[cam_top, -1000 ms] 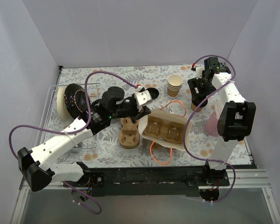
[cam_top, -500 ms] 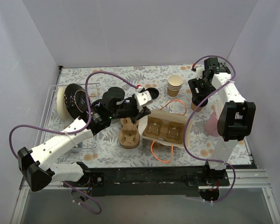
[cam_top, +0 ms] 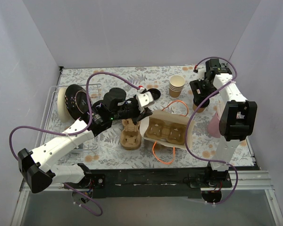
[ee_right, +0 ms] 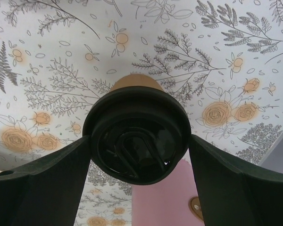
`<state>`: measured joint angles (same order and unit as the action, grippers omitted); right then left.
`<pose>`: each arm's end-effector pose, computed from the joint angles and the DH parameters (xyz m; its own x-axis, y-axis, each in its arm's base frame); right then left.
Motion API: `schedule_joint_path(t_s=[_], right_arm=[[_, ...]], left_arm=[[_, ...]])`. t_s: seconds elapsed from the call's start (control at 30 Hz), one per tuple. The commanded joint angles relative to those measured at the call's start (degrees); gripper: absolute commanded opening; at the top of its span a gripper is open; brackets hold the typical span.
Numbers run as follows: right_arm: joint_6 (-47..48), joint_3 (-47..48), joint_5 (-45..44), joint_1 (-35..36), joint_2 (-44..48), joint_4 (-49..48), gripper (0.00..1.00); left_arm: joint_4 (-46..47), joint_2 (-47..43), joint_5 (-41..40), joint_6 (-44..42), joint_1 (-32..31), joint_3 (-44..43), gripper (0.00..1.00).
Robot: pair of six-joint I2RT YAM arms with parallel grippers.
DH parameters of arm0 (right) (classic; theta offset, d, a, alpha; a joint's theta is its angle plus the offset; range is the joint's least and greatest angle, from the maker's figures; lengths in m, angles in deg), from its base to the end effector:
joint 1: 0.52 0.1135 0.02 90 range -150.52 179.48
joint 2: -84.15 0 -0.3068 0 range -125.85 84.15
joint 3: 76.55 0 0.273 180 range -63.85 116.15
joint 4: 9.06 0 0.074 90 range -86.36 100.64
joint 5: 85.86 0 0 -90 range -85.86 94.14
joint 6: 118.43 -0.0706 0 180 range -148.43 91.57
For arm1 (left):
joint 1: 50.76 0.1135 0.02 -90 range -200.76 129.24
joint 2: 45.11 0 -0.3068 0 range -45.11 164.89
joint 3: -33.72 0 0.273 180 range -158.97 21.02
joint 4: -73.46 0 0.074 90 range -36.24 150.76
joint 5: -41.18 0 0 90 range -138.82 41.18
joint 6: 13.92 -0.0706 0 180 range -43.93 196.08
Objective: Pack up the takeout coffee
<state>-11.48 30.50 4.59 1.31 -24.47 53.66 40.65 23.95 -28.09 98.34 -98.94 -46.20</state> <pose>0.4533 0.0150 0.2665 -0.8511 -0.3189 -0.4170 -0.2963 0.9475 -0.1197 0.1870 -0.2465 0.3991 -0.5776 0.1143 -0.8083 0.7532 0.4562 -0.4738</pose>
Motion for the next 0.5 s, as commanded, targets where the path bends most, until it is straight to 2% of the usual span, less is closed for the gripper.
schedule_joint_path(t_s=[0.0, 0.17, 0.3, 0.47], right_arm=[[-0.6, 1.0, 1.1, -0.2, -1.3, 0.7, 0.91], [-0.6, 1.5, 1.0, -0.3, -1.6, 0.5, 0.9], [-0.7, 1.4, 1.0, -0.3, -1.6, 0.5, 0.86], [-0.8, 2.1, 0.6, -0.3, -1.2, 0.4, 0.71]], left_arm=[[0.0, -0.3, -0.3, -0.6, -0.2, -1.8, 0.0], [0.0, 0.1, -0.1, -0.6, -0.2, -1.8, 0.0], [-0.1, 0.6, -0.2, -0.5, -0.2, -2.2, 0.0], [0.0, 0.6, -0.2, -0.6, -0.3, -2.4, 0.0]])
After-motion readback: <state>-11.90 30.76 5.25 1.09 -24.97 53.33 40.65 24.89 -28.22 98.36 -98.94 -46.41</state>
